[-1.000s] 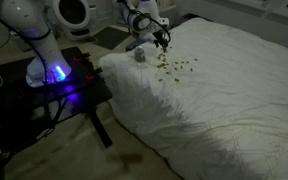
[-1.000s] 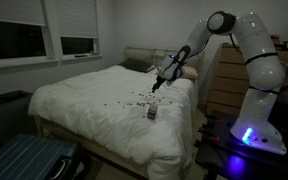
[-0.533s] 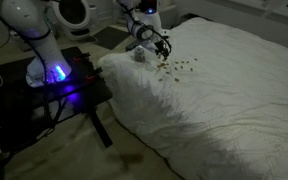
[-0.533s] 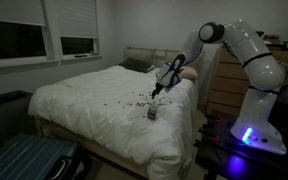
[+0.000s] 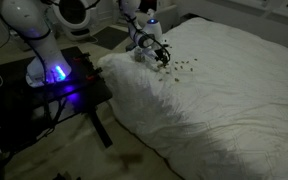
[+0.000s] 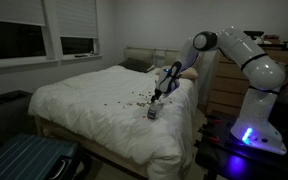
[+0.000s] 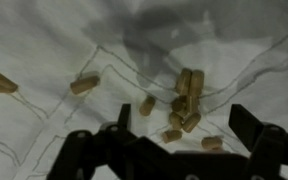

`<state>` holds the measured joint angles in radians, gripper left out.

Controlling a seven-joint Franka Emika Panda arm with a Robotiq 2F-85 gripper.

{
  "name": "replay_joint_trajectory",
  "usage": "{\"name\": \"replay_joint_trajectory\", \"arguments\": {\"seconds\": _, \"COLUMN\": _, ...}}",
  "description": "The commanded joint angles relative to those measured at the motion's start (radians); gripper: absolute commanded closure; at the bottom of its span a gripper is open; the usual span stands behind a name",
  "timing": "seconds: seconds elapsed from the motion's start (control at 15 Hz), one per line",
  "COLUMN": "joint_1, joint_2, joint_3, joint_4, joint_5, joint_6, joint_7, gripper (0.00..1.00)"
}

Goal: Put some of the objects from the bed into the bottle

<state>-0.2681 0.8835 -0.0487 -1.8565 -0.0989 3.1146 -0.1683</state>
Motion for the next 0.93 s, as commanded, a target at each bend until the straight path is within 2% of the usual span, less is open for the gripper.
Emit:
{"name": "replay_joint_trajectory", "arguments": {"seconds": 0.0, "joint_1": 0.020, "joint_2": 0.039, "joint_3": -0.019, "joint_4": 0.061, "joint_5": 0.018, "joint_6": -0.040, "joint_7": 0.031, "gripper": 0.00}}
{"name": "replay_joint_trajectory", "arguments": {"seconds": 0.87, "joint_1": 0.039, "joint_2": 0.097, "joint_3": -0.029, "joint_4": 0.134, "joint_5": 0.016, "joint_6": -0.080, "joint_7": 0.041, "gripper": 0.00}}
